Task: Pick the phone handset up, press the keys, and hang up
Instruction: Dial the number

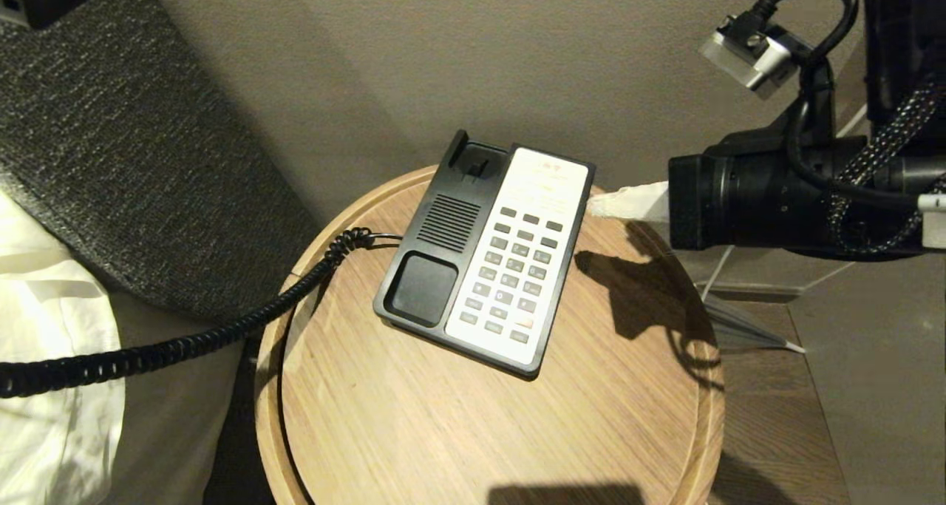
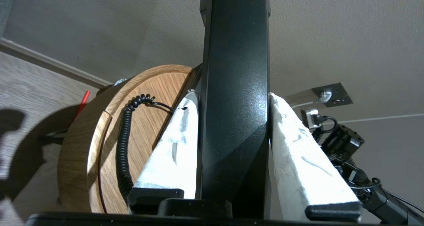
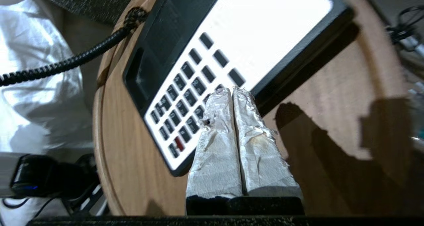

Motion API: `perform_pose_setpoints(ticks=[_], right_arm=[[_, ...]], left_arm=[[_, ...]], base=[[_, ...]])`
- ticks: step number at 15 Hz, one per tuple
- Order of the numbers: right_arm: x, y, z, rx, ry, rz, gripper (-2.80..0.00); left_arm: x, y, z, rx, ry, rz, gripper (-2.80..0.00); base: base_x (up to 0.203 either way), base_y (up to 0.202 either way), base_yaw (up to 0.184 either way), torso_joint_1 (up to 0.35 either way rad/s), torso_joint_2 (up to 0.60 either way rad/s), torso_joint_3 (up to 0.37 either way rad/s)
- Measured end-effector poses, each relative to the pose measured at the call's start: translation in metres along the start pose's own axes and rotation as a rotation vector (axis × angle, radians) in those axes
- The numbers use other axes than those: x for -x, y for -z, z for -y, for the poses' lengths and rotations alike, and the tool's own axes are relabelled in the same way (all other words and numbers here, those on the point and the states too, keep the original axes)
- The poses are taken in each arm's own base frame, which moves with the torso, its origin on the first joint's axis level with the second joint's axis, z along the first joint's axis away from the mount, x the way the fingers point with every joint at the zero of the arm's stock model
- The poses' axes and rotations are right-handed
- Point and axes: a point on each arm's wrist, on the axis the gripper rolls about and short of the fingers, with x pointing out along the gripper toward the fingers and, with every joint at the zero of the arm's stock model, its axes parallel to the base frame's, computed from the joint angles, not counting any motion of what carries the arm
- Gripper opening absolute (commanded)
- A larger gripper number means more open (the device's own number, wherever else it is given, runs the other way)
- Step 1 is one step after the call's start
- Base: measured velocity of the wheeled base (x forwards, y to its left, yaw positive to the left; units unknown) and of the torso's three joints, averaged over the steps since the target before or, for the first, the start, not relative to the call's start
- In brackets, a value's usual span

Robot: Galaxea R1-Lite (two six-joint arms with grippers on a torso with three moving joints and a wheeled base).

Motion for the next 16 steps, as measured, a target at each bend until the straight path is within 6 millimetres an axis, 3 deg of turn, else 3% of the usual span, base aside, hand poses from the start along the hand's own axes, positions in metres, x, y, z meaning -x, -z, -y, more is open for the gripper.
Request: perform_pose_setpoints(ticks=[9, 16], right_arm=[[-0.010, 0.012, -0.011, -0.024, -0.041, -0.057, -2.80], [-0.029, 0.019, -0.009, -0.018, -0.007, -0.088, -2.80]], left_arm=[[0.001, 0.002, -0.002, -0.002, -0.003, -0.006, -2.80], [0.004, 0.002, -0.003, -0.001, 0.001, -0.006, -2.80]], base=[[0.000, 0.000, 0.000, 0.000, 0.00, 0.000], [0.000, 0.000, 0.000, 0.000, 0.00, 0.000]])
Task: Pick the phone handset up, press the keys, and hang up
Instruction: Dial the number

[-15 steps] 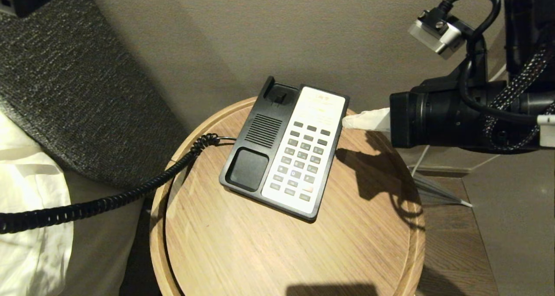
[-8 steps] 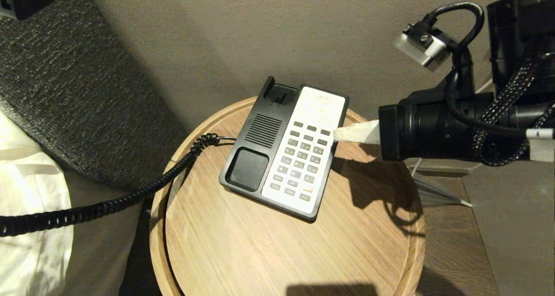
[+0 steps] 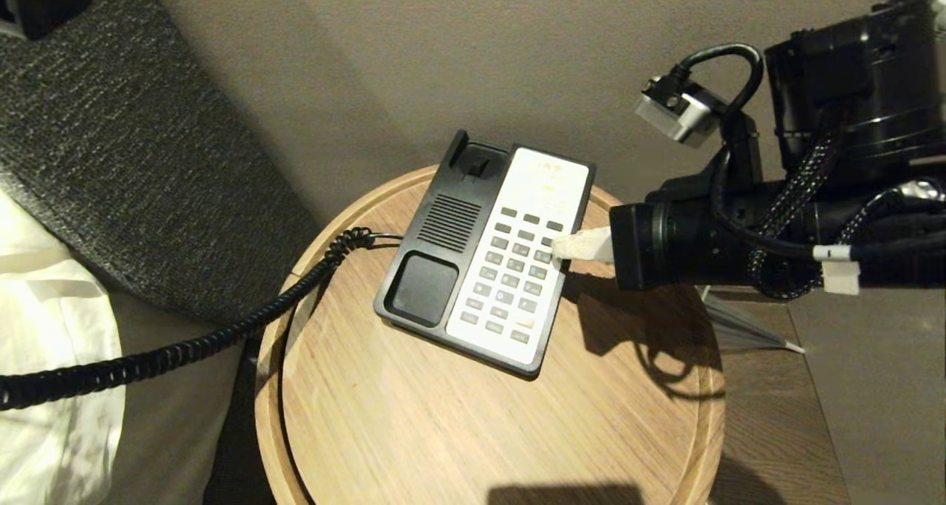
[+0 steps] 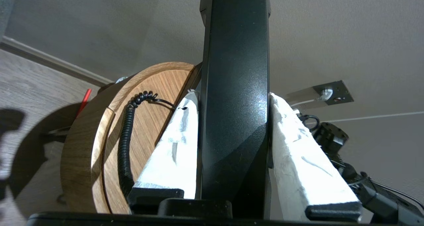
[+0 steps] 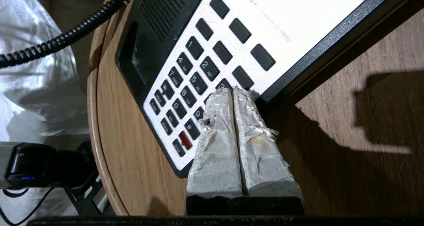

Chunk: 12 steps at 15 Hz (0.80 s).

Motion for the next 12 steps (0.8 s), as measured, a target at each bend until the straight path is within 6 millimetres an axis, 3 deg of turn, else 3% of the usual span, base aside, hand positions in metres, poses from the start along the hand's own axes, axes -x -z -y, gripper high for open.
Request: perform_pose_setpoints(ticks=[12], right_arm=[[-0.0051, -0.0009, 0.0001, -0.016, -0.005, -0.007, -2.80]], left_arm=[[0.0039, -0.0007, -0.0013, 0.003, 0.006, 0.004, -2.80]], base=[[0.000, 0.000, 0.000, 0.000, 0.00, 0.000]])
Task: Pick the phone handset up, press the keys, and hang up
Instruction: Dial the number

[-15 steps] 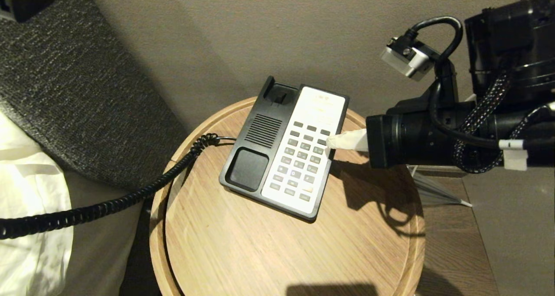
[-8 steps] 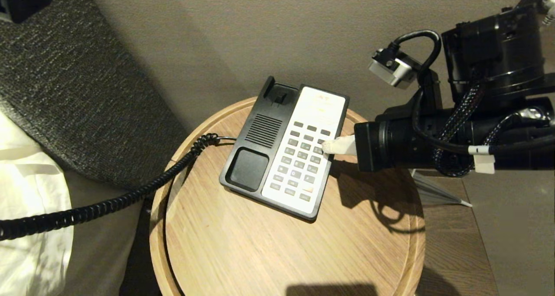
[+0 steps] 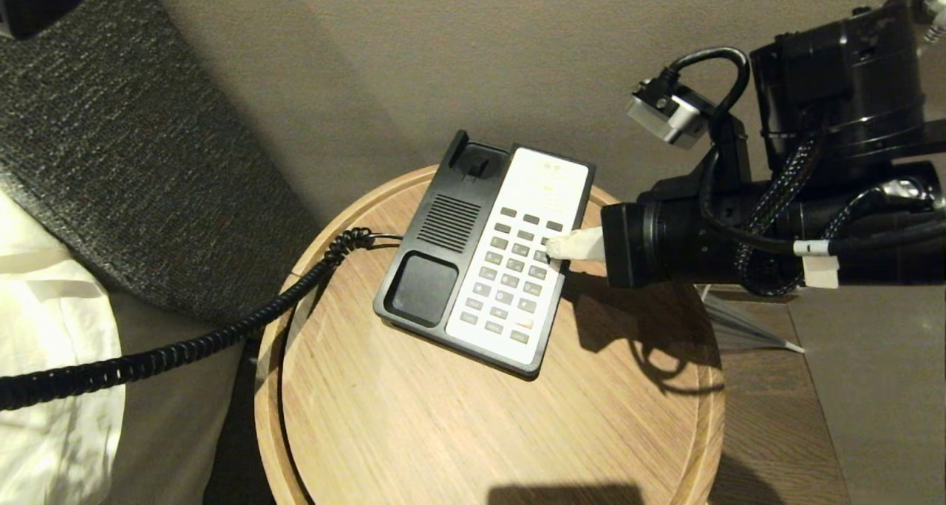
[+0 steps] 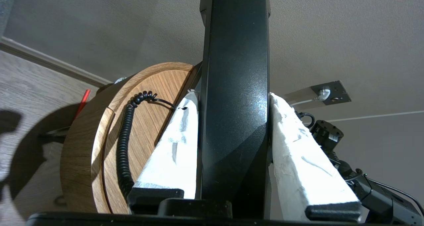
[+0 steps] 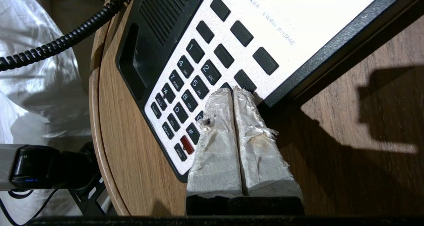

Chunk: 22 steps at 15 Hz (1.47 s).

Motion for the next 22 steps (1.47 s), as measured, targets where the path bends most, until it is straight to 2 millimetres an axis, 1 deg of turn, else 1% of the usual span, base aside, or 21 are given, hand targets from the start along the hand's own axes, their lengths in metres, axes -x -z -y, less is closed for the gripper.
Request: perform_pose_setpoints(ticks=[6, 15, 18, 22], right_arm=[[-0.006, 0.001, 0.001, 0.002, 0.005, -0.009, -2.80], [-0.010, 0.005, 0.003, 0.007, 0.014, -0.027, -2.80], [-0.007, 0.002, 0.000, 0.001, 0.004, -0.016, -2.80], [0.003, -0.002, -0.013, -0.028, -0.041, 0.010, -2.80]], left_arm=[[0.002, 0.000, -0.001, 0.000, 0.001, -0.001, -2.80], [0.003, 0.004, -0.005, -0.004, -0.007, -0.008, -2.80], [0.004, 0.005, -0.006, -0.005, -0.008, -0.010, -2.80], [0.004, 0.008, -0.009, -0.006, -0.013, -0.016, -2.80]], base=[[0.000, 0.000, 0.000, 0.000, 0.00, 0.000], [0.000, 0.000, 0.000, 0.000, 0.00, 0.000], [0.000, 0.000, 0.000, 0.000, 0.00, 0.000], [0.000, 0.000, 0.000, 0.000, 0.00, 0.000]])
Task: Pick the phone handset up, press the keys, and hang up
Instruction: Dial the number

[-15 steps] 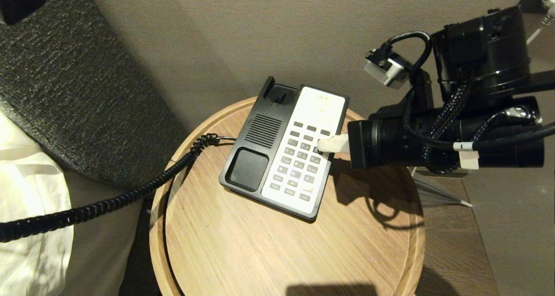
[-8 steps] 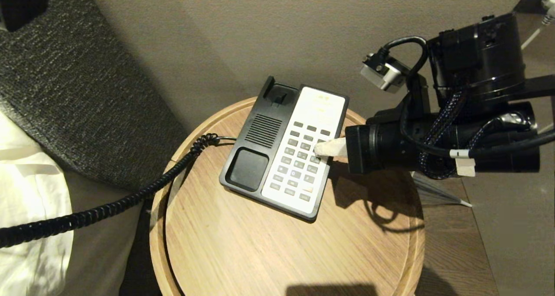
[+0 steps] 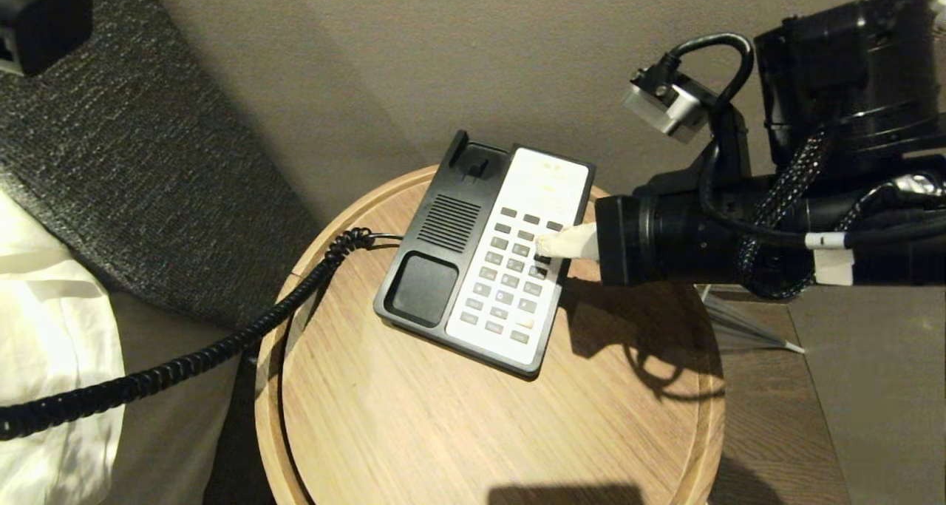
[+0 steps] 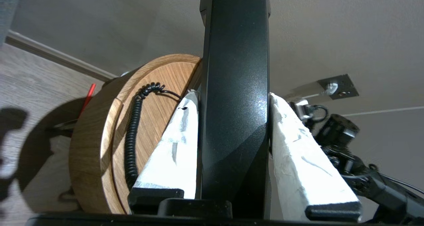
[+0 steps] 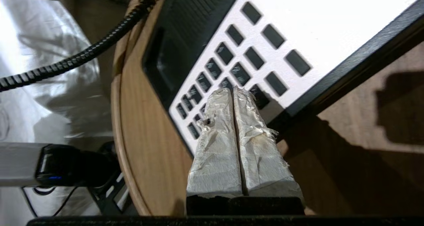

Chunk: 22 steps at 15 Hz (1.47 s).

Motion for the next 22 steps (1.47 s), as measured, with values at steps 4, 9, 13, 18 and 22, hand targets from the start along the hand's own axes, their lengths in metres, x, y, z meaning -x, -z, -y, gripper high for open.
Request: perform_pose_setpoints(ticks=[4, 9, 13, 18, 22], right_arm=[[0.002, 0.002, -0.004, 0.008, -0.009, -0.004, -2.80], [-0.002, 0.008, -0.002, 0.012, 0.017, -0.019, -2.80], [-0.007, 0.010, 0.000, 0.013, 0.036, -0.028, -2.80], [-0.013, 0.011, 0.002, 0.021, 0.044, -0.038, -2.80], [-0.017, 0.013, 0.003, 0.036, 0.064, -0.043, -2.80]], left_arm=[[0.001, 0.000, -0.001, 0.000, -0.001, 0.000, -2.80], [0.001, 0.000, -0.001, 0.000, 0.002, 0.001, -2.80], [0.002, 0.000, -0.001, 0.000, 0.003, 0.003, -2.80], [0.003, -0.001, -0.001, 0.003, 0.006, 0.007, -2.80], [0.004, -0.001, -0.001, 0.006, 0.009, 0.010, -2.80]], base=[[0.000, 0.000, 0.000, 0.000, 0.00, 0.000], [0.000, 0.000, 0.000, 0.000, 0.00, 0.000], [0.000, 0.000, 0.000, 0.000, 0.00, 0.000], [0.000, 0.000, 0.000, 0.000, 0.00, 0.000], [0.000, 0.000, 0.000, 0.000, 0.00, 0.000]])
